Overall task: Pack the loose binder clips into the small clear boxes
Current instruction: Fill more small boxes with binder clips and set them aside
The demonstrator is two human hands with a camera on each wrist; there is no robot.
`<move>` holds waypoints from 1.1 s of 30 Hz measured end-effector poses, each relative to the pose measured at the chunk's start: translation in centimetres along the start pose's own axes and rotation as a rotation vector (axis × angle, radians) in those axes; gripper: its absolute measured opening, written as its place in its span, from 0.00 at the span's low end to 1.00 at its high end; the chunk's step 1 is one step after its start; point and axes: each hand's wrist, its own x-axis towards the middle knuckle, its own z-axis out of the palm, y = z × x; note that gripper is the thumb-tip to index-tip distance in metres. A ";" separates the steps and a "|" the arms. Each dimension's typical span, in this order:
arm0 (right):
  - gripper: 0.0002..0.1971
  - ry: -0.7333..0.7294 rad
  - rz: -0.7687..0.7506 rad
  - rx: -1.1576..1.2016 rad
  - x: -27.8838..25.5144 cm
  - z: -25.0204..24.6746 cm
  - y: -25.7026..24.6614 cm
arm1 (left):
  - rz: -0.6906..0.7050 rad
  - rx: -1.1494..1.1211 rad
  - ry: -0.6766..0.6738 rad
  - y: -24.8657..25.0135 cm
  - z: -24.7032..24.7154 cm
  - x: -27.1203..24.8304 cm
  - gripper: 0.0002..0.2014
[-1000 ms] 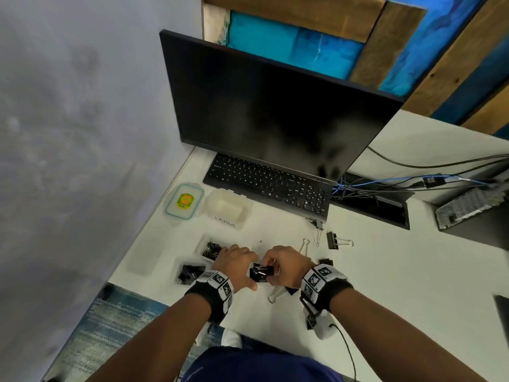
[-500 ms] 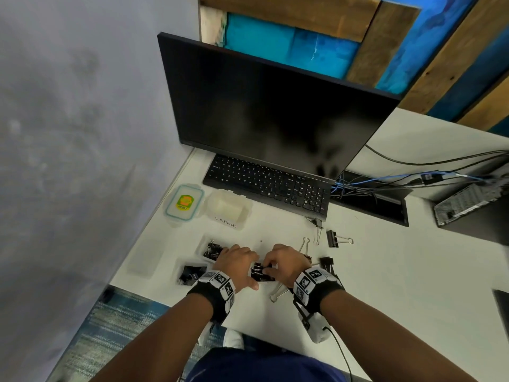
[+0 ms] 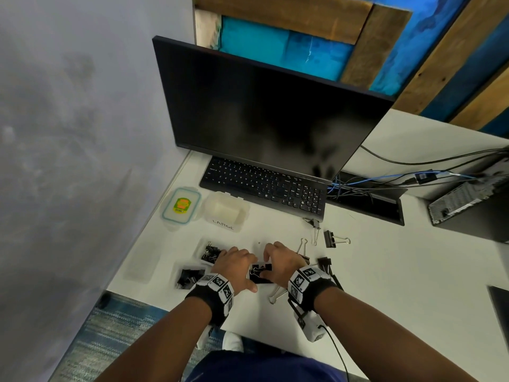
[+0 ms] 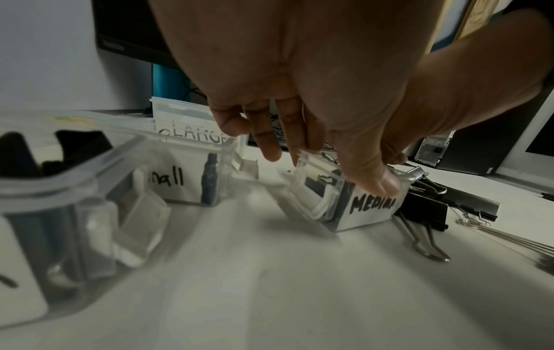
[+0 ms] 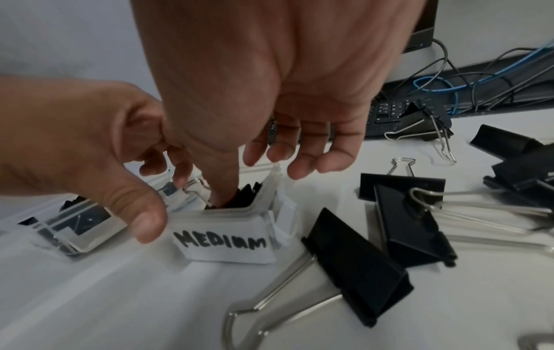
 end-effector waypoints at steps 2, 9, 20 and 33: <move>0.20 -0.007 -0.031 0.052 0.0 -0.1 0.4 | 0.000 0.000 -0.001 0.0 0.0 0.0 0.37; 0.07 0.131 0.155 0.184 -1.4 -3.1 5.5 | -0.009 -0.008 -0.014 -0.2 0.1 0.2 0.37; 0.18 -0.209 0.281 -0.036 -5.2 -2.5 7.5 | -0.005 -0.002 -0.010 0.4 0.0 0.5 0.37; 0.26 -0.302 0.254 -0.038 -6.7 -1.8 9.5 | -0.019 0.018 0.003 0.4 0.2 0.9 0.38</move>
